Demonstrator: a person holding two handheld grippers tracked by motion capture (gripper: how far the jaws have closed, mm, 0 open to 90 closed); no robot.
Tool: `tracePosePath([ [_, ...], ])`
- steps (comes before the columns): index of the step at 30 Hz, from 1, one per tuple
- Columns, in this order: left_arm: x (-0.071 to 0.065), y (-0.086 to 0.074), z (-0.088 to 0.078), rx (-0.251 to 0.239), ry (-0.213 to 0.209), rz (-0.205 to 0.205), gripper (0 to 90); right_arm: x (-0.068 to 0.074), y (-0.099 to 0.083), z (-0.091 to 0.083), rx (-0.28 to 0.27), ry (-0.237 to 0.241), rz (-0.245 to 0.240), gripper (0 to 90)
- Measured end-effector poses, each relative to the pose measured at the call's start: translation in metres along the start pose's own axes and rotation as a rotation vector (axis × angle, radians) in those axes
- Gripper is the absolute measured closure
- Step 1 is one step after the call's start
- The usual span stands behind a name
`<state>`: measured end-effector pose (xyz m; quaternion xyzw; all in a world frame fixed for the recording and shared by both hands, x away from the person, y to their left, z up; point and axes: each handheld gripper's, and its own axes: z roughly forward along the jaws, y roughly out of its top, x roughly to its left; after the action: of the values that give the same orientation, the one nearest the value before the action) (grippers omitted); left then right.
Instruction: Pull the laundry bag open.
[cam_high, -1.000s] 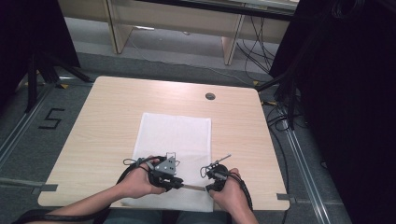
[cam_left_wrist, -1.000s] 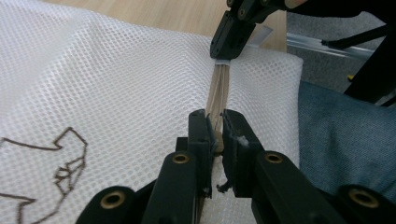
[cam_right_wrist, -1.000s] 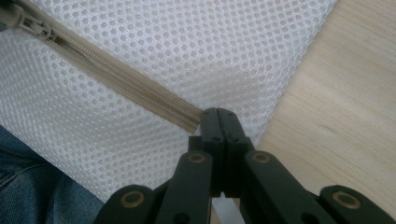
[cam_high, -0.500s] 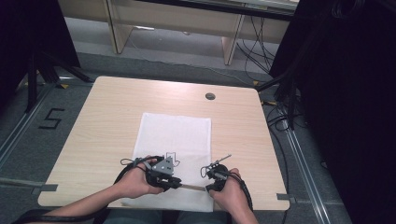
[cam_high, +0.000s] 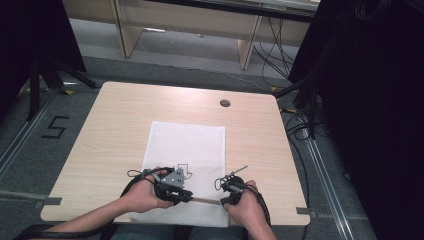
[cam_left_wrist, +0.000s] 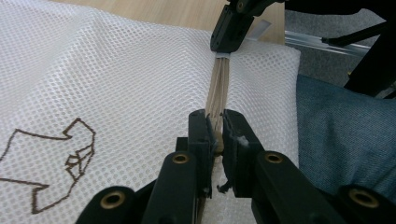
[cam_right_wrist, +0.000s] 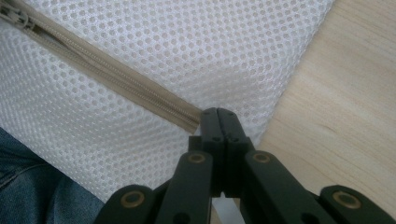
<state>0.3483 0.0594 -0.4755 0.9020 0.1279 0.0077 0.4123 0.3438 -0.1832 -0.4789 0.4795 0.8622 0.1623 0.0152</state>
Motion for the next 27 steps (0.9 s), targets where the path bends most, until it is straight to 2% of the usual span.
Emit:
tracePosePath([
  [3,0.0002,-0.0011,-0.0008,-0.005,-0.005,-0.011,81.9,0.0006,0.0000,-0.0001,0.001,-0.003,0.004,90.0],
  [4,0.0002,-0.0013,-0.0012,0.003,0.003,0.002,81.9,0.0012,0.0000,-0.0001,-0.003,-0.008,0.008,90.0],
  [5,0.0009,-0.0015,-0.0018,0.001,0.000,-0.003,81.9,0.0036,-0.0002,-0.0007,0.009,0.002,0.038,90.0],
  [6,0.0009,-0.0017,-0.0019,-0.005,-0.004,-0.006,81.8,0.0031,0.0003,0.0005,0.003,-0.011,0.026,90.0],
  [8,0.0006,-0.0020,-0.0015,-0.006,-0.006,-0.006,81.9,0.0038,0.0003,0.0004,0.009,-0.010,0.037,90.0],
  [10,0.0009,-0.0020,-0.0019,-0.004,-0.004,-0.002,81.9,0.0031,0.0002,0.0001,0.004,-0.013,0.025,90.0],
  [12,0.0008,-0.0024,-0.0014,-0.008,-0.007,-0.003,81.9,0.0041,0.0000,-0.0004,0.015,-0.002,0.040,90.0],
  [13,0.0003,-0.0024,-0.0019,-0.006,-0.006,-0.004,81.9,0.0009,-0.0001,0.0000,0.000,-0.007,0.003,90.0],
  [14,0.0004,-0.0025,-0.0021,-0.004,-0.009,-0.003,81.9,0.0017,0.0003,0.0004,0.008,-0.013,0.017,90.0],
  [19,0.0001,-0.0027,-0.0026,0.002,-0.003,0.003,81.9,0.0021,-0.0003,-0.0005,0.004,-0.010,0.016,90.0],
  [21,0.0001,-0.0033,-0.0037,-0.007,-0.004,-0.008,81.9,0.0004,-0.0001,0.0002,-0.004,-0.005,-0.006,90.0],
  [22,0.0010,-0.0037,-0.0051,-0.004,0.000,0.001,81.9,0.0007,-0.0001,0.0001,-0.002,-0.006,-0.003,90.0],
  [23,0.0013,-0.0041,-0.0054,-0.008,-0.004,-0.009,81.9,0.0023,-0.0003,-0.0006,0.005,-0.010,0.019,90.0],
  [24,0.0019,-0.0046,-0.0067,-0.005,0.003,-0.004,81.9,0.0016,-0.0001,-0.0001,-0.003,-0.011,0.004,90.0],
  [25,0.0019,-0.0051,-0.0069,-0.009,-0.001,-0.013,81.9,0.0028,-0.0001,-0.0007,0.010,-0.015,0.024,90.0],
  [27,0.0020,-0.0062,-0.0075,-0.011,-0.003,-0.019,81.9,0.0026,-0.0001,-0.0005,0.007,-0.015,0.019,90.0],
])
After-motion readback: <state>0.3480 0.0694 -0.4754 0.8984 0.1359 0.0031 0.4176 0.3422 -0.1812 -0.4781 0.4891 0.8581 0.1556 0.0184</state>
